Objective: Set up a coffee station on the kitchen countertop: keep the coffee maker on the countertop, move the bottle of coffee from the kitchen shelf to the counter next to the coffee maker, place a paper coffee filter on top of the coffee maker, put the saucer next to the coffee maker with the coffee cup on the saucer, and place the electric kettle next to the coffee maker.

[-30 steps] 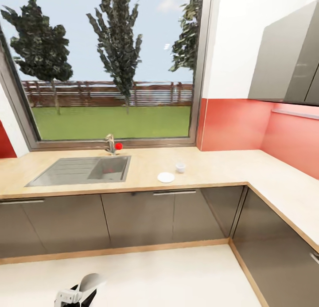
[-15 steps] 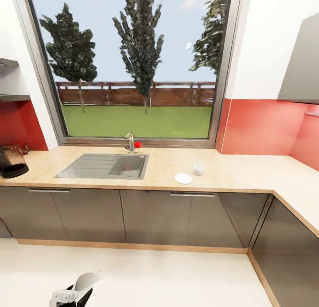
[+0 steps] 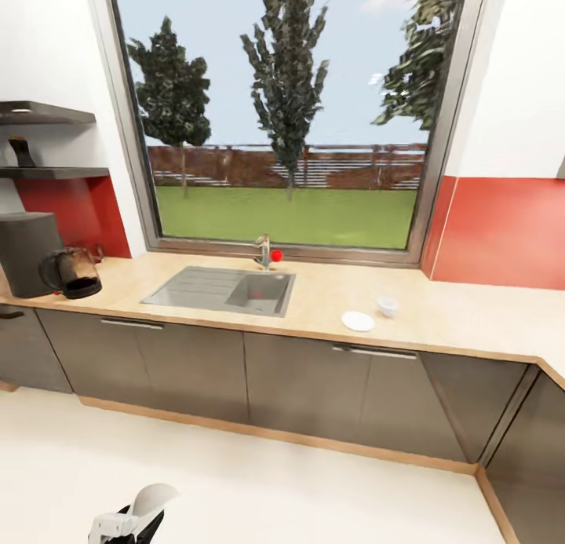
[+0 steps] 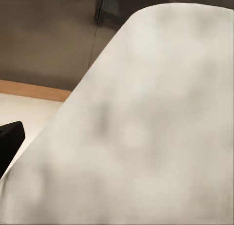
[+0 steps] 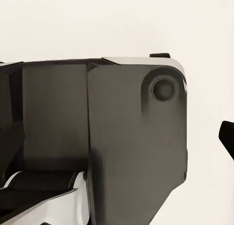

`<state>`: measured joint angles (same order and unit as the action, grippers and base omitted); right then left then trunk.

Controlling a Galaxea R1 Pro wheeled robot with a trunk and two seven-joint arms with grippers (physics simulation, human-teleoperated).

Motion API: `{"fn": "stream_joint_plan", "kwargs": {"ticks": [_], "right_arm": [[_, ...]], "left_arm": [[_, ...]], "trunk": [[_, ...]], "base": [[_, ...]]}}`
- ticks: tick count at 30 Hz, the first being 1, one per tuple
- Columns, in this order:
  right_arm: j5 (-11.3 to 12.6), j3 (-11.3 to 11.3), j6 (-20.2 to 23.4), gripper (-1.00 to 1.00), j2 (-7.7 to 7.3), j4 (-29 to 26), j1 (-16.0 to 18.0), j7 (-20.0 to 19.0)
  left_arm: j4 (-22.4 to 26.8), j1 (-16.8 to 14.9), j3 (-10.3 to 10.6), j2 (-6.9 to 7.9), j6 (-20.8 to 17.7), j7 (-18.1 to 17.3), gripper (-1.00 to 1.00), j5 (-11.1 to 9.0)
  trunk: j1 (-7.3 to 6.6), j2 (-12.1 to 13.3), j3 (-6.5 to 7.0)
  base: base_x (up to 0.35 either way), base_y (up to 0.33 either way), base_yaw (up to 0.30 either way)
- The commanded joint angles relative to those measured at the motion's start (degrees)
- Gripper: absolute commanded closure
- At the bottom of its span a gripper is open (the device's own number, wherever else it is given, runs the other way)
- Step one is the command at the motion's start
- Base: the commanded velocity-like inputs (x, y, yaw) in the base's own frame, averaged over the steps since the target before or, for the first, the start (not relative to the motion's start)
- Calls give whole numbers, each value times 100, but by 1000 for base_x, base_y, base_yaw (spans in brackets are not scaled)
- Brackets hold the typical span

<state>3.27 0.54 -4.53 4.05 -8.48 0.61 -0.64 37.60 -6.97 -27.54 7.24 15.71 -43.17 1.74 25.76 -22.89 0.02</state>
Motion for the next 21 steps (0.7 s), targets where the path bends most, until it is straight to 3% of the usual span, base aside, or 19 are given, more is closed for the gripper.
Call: {"fn": "stream_joint_plan", "kwargs": {"ticks": [1, 13, 21], "right_arm": [[34, 7, -21, -100, 0, 4, 0, -7], [33, 8, -21, -100, 0, 4, 0, -7], [33, 13, -21, -100, 0, 4, 0, -7]], "left_arm": [[-7, -6, -24, -3, 20, -33, 100, 19], [-7, -7, -24, -3, 19, -33, 100, 19], [-7, -7, -24, -3, 16, -33, 100, 19]], "trunk": [[2, -3, -2], [2, -3, -2], [2, -3, -2]], "base": [[64, 0, 279], [294, 75, 279], [69, 38, 279]]}}
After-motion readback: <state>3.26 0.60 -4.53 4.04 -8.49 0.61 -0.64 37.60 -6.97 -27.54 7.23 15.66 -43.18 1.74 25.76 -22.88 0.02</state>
